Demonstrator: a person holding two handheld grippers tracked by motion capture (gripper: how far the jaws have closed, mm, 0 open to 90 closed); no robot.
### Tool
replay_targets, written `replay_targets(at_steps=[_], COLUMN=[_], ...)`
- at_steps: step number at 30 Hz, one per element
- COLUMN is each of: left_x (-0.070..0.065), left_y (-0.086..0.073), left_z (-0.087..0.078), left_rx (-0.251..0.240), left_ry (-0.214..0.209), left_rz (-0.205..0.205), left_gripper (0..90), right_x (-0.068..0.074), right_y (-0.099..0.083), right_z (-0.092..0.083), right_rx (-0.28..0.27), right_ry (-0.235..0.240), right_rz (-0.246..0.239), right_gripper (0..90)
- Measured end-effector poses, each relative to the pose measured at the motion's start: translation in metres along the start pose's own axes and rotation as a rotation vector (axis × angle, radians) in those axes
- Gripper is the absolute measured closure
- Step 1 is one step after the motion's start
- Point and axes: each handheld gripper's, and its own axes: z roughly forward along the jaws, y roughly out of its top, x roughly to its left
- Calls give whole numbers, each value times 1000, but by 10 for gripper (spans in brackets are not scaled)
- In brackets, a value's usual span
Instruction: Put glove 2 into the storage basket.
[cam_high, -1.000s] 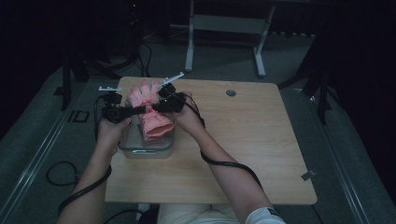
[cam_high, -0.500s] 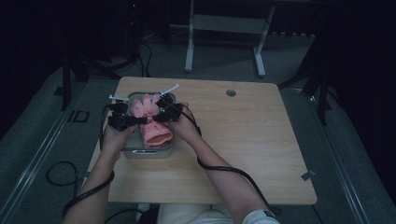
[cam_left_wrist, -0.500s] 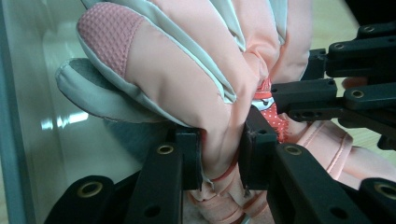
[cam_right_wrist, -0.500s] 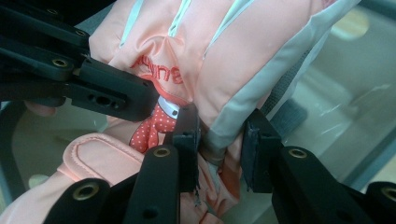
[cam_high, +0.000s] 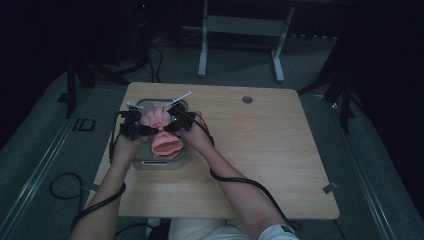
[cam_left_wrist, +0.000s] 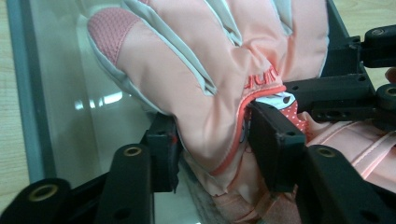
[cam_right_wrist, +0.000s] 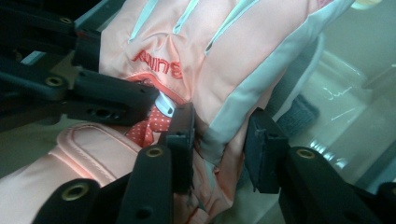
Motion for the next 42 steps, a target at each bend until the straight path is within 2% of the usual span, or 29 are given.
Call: replay_targets(at_steps=[1, 4, 5, 7, 12, 16, 18, 20, 26, 28, 32, 35, 36, 40, 42], left_x=[0, 1, 0, -1, -3, -3, -3, -4, -5, -5, -3, -4, -4, -4, -4], left_y=[0, -1, 0, 0, 0, 0, 1, 2, 6, 6, 9, 10, 10, 11, 11], left_z=[1, 1, 1, 1, 1, 2, 4, 5, 7, 6, -2, -6, -7, -14, -18], left_rx=[-3, -5, -13, -15, -22, -18, -8, -3, -1, -7, -33, -51, -52, -85, -119], left_ry=[5, 4, 14, 40, 63, 66, 84, 98, 155, 154, 139, 124, 124, 114, 98], left_rz=[-6, -11, -10, 8, 22, 28, 33, 52, 72, 73, 68, 69, 71, 68, 71], left_gripper=[492, 483, 475, 444, 426, 426, 426, 426, 416, 416, 405, 405, 405, 399, 397], right_x=[-2, -4, -4, -6, -8, -8, -10, -13, -13, -12, -15, -14, -11, -8, -8], right_y=[0, 0, 1, 3, 4, 4, 4, 5, 9, 9, 12, 12, 14, 16, 17], right_z=[0, 1, 1, 0, 0, 2, 5, 7, 10, 9, 1, 0, -7, -16, -21], right_rx=[1, 5, 3, 8, 15, 17, 21, 22, 23, 20, -25, -31, -52, -80, -93], right_ry=[0, -3, -32, -46, -69, -88, -96, -84, -80, -75, -38, -33, -32, -11, -8], right_rz=[4, 15, -2, -3, -12, -19, -16, -11, -8, -1, 13, 14, 5, 3, 3], right_gripper=[640, 622, 525, 487, 465, 453, 425, 404, 428, 428, 414, 419, 435, 438, 438])
